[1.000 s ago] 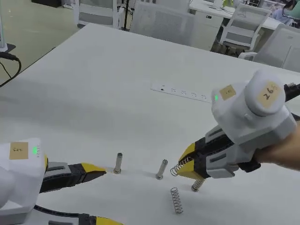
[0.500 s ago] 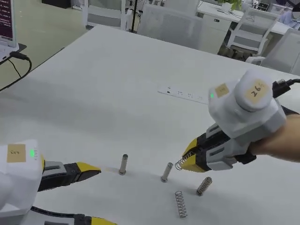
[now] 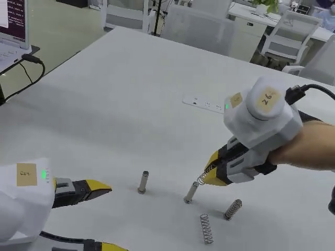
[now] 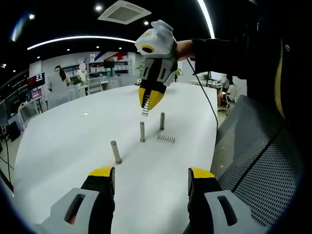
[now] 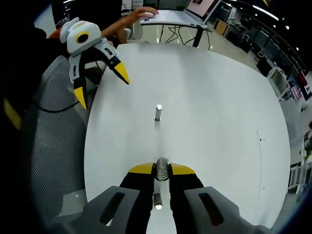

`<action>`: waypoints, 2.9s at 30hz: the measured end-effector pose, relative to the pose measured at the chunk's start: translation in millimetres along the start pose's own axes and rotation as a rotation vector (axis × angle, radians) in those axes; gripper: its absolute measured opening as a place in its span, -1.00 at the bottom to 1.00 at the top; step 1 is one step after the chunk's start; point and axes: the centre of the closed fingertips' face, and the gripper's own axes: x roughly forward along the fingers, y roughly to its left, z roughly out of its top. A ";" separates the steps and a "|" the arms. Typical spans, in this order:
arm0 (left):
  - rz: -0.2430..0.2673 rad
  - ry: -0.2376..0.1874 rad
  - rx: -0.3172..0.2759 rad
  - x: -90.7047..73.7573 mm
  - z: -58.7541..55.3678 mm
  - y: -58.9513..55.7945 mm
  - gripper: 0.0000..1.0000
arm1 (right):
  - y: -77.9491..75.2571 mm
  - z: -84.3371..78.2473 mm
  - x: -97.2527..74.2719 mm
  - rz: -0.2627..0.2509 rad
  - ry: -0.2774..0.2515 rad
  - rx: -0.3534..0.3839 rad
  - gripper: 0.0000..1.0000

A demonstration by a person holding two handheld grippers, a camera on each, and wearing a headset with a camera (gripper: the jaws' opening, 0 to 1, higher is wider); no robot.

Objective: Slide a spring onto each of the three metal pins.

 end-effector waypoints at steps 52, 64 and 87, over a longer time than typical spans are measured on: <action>0.004 0.010 -0.006 -1.0 -5.1 3.8 0.06 | 4.6 -19.2 52.5 0.072 0.097 0.018 -0.83; 0.004 0.013 -0.003 -1.5 -4.8 3.4 0.05 | 6.4 -21.5 62.9 0.066 0.095 0.029 -0.83; 0.005 0.018 -0.001 -1.5 -5.3 3.8 0.04 | 4.3 -27.2 71.5 0.058 0.094 0.044 -0.77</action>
